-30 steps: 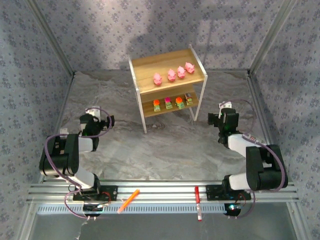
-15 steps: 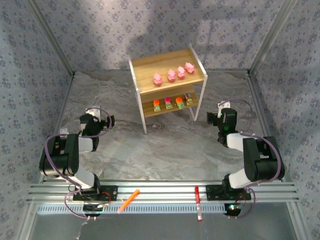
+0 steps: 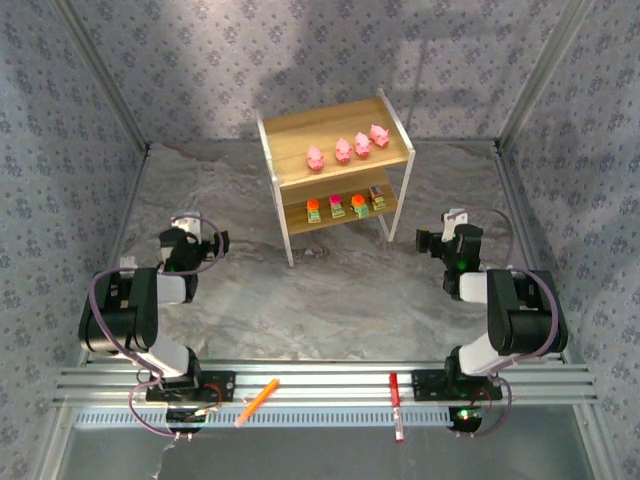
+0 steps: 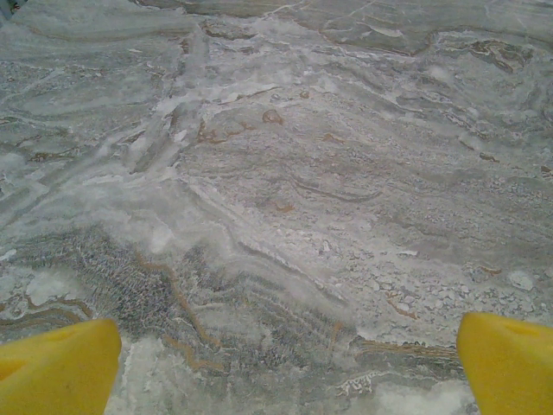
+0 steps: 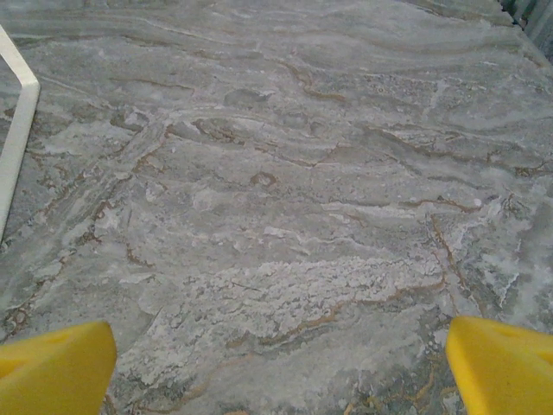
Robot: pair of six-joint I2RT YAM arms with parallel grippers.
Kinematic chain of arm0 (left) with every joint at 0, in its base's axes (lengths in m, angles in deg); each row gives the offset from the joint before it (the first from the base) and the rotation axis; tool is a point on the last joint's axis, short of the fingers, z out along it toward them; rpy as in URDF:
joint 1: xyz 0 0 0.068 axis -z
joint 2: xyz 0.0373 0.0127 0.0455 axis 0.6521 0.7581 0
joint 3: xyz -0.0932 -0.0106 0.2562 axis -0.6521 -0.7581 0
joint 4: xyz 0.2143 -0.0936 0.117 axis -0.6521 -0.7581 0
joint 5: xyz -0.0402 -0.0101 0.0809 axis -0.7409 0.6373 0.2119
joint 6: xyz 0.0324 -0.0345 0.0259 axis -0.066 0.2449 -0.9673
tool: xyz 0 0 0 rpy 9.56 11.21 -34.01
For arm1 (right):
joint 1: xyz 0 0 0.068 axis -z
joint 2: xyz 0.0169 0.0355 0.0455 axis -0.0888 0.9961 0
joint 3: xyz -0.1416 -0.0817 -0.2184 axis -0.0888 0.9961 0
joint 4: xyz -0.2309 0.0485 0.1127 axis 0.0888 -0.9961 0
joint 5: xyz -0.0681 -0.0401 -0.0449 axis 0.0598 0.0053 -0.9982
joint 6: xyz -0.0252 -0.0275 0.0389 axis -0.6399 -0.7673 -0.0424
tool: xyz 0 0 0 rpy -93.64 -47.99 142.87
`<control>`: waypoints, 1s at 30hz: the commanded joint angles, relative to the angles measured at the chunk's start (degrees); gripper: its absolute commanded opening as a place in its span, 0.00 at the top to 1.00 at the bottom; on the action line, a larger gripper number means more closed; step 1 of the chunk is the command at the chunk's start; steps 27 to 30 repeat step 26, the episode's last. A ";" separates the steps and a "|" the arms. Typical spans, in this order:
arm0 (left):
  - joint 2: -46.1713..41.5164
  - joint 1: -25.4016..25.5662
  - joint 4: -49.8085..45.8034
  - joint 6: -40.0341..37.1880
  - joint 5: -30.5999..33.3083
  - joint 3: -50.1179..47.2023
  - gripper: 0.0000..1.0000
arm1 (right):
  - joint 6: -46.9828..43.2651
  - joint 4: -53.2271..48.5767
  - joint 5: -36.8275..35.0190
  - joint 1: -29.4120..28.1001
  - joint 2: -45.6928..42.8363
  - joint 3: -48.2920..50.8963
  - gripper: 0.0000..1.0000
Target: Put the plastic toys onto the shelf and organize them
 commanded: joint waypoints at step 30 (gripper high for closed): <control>0.08 -0.36 1.81 -0.73 -1.10 1.49 0.01 | 0.96 2.06 1.31 0.43 0.32 0.24 0.00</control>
